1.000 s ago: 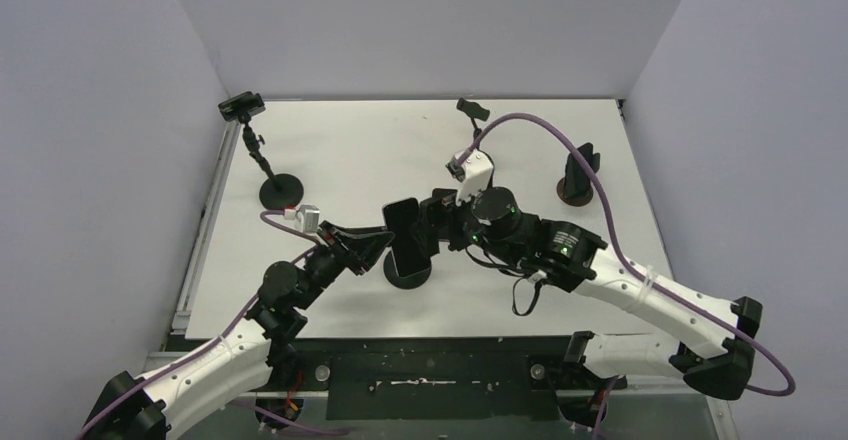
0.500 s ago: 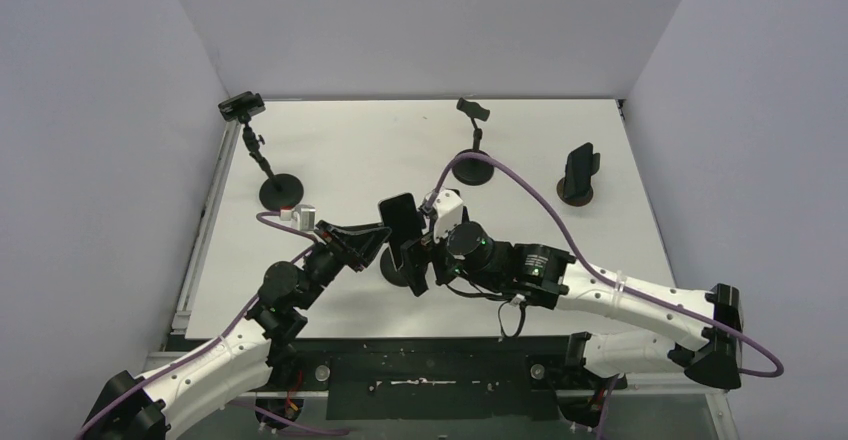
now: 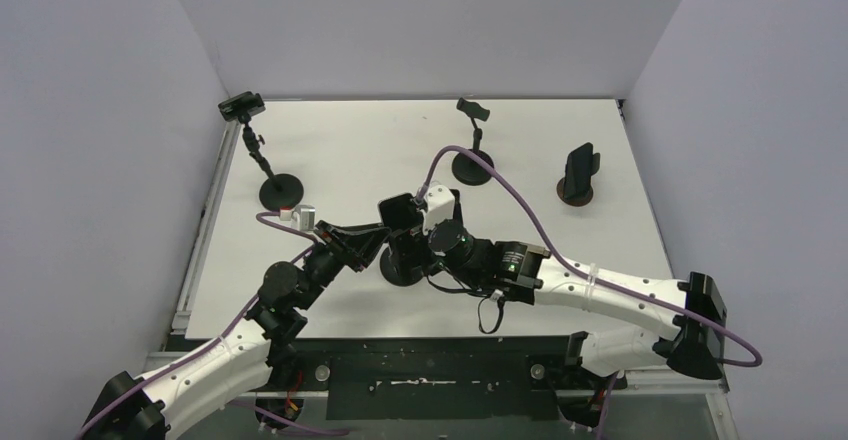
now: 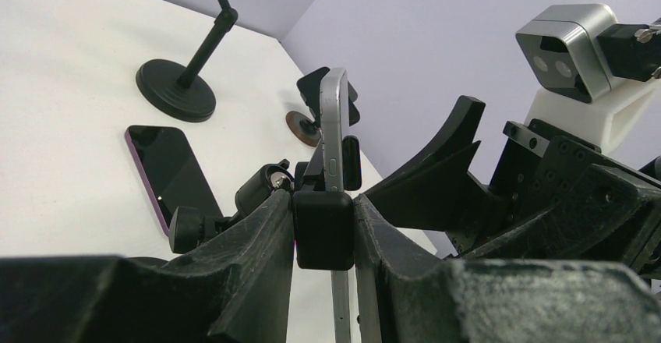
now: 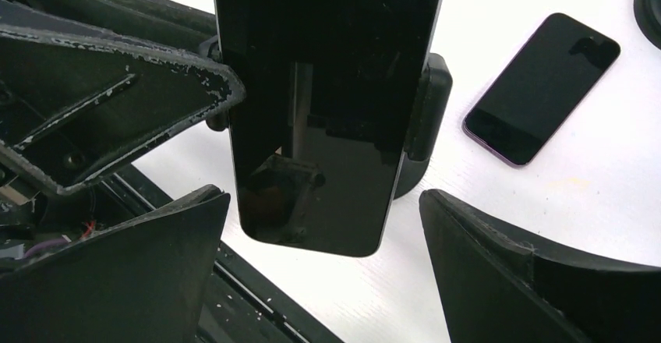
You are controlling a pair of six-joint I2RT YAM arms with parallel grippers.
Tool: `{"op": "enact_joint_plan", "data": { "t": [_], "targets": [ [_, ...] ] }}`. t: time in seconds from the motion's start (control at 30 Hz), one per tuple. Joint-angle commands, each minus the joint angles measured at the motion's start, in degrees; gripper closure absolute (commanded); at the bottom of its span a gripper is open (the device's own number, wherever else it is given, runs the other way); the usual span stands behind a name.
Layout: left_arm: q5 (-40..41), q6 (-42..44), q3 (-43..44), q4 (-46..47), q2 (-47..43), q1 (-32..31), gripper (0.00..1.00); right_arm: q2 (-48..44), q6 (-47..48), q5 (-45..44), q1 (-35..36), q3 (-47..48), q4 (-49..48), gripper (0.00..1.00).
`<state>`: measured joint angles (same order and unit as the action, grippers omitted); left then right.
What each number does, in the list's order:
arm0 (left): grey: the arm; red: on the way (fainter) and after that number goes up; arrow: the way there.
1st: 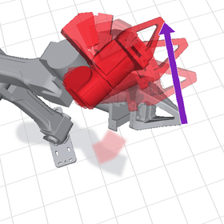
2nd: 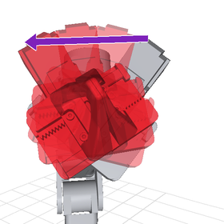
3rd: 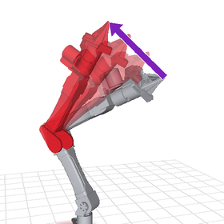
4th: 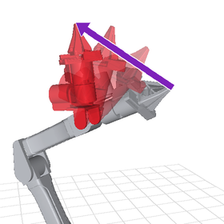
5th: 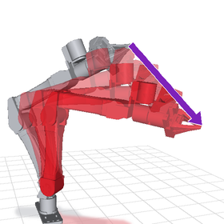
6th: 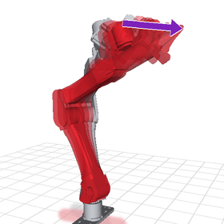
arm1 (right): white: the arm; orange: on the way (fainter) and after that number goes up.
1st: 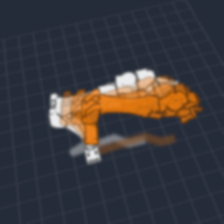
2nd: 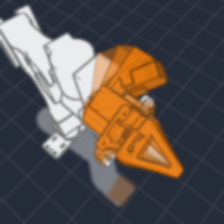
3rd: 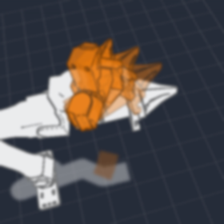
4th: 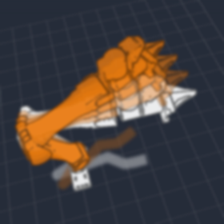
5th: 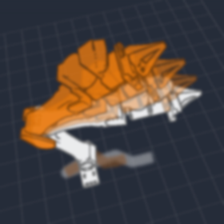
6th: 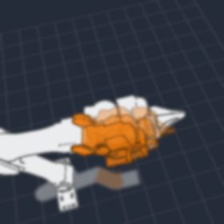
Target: Remove the phone from the phone stand
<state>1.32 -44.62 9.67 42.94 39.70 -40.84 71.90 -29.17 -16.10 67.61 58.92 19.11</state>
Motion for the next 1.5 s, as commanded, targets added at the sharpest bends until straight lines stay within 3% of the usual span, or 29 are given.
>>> {"op": "enact_joint_plan", "data": {
  "t": [0.0, 0.23, 0.8, 0.97, 1.17, 1.27, 1.47],
  "targets": [
    [2.2, 0.2, 1.6, 3.9, -1.3, 0.0, 1.00, 1.5, 0.2, -0.3, 0.5, 3.0, -4.7, 0.00],
    [2.3, -0.1, 1.3, 3.9, -1.5, -0.1, 1.00, 2.6, 0.1, -2.3, 0.1, 1.4, -6.8, 0.00],
    [2.4, -0.7, 1.2, 3.7, -2.0, -0.1, 1.00, 3.2, 1.9, -0.9, -2.1, -2.6, -11.2, 0.19],
    [2.4, -0.7, 1.2, 3.6, -2.1, -0.1, 1.00, 4.0, 1.9, -0.4, -2.1, -2.3, -10.6, 0.11],
    [2.4, -0.7, 1.2, 3.3, -2.4, -0.1, 1.00, 4.9, 1.7, 0.0, -2.5, -2.4, -10.6, 0.12],
    [2.5, -0.7, 1.2, 2.9, -2.9, 0.0, 1.00, 5.1, 1.6, 0.1, -2.6, -2.7, -10.9, 0.18],
    [2.9, -1.5, 1.2, 1.5, -3.8, -0.1, 0.99, 4.4, 1.8, 0.2, -2.6, -3.6, -12.0, 0.49]
  ]
}}
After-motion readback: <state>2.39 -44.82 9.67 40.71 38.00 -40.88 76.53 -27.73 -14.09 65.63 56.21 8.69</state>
